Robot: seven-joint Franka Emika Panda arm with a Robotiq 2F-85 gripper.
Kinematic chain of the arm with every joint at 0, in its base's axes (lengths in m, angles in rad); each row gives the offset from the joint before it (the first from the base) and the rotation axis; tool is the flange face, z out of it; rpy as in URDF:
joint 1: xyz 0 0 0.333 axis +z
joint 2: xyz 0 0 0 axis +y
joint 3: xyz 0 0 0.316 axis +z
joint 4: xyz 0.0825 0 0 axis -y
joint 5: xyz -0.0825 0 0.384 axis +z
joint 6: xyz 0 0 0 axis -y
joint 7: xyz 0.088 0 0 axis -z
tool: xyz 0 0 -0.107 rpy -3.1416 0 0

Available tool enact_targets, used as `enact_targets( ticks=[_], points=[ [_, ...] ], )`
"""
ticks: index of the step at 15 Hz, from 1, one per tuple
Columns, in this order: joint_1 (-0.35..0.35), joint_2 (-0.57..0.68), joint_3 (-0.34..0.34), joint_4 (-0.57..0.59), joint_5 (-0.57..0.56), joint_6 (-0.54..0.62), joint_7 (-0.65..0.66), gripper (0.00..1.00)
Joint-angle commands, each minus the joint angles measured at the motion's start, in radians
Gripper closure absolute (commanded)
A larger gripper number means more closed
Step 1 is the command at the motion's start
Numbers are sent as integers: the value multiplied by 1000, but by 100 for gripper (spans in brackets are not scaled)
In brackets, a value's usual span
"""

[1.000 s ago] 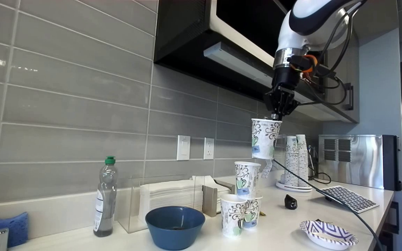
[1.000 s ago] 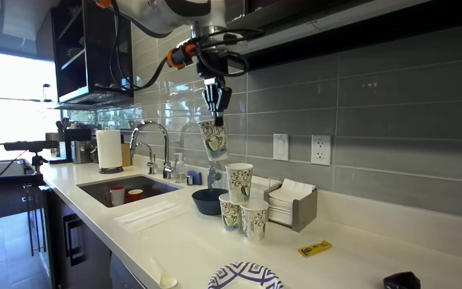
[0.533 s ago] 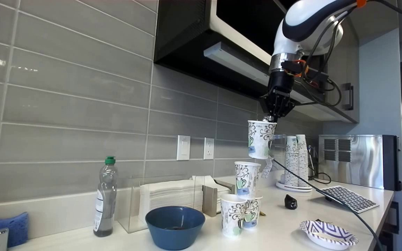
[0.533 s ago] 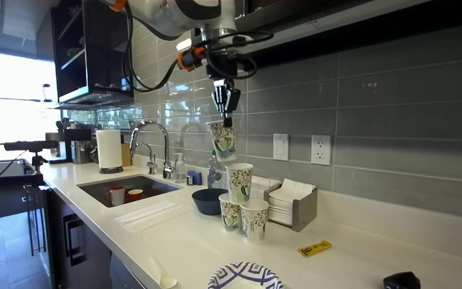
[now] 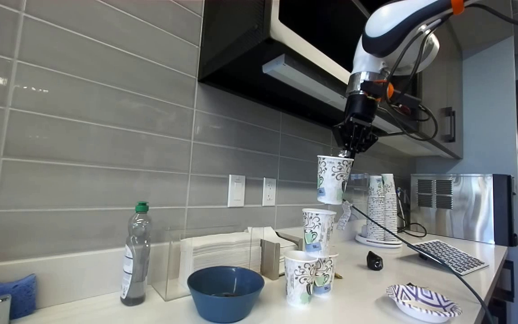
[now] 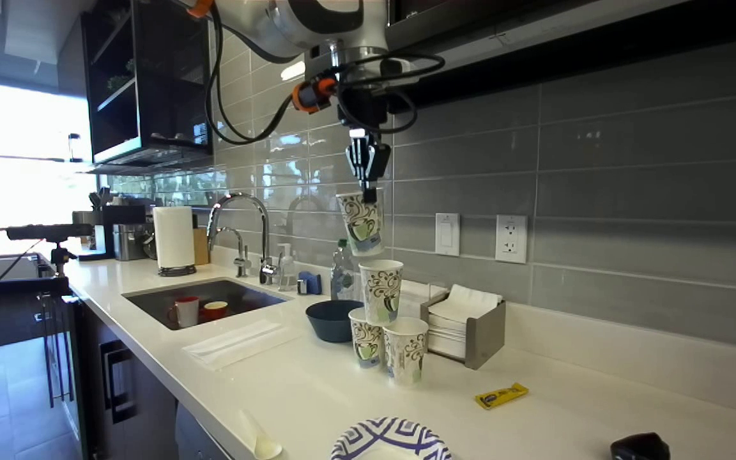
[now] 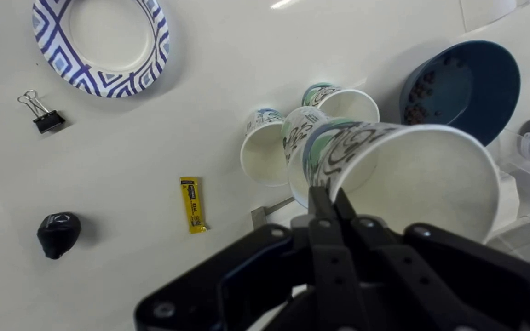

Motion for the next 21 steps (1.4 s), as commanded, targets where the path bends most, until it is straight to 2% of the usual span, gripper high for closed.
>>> enact_targets(
  ticks=[1,10,21],
  points=[
    [-6,30,-4,33,41,2,-3,99],
    [-6,72,-4,48,35,41,1,99],
    [-4,105,-4,61,34,35,4,99]
  ],
)
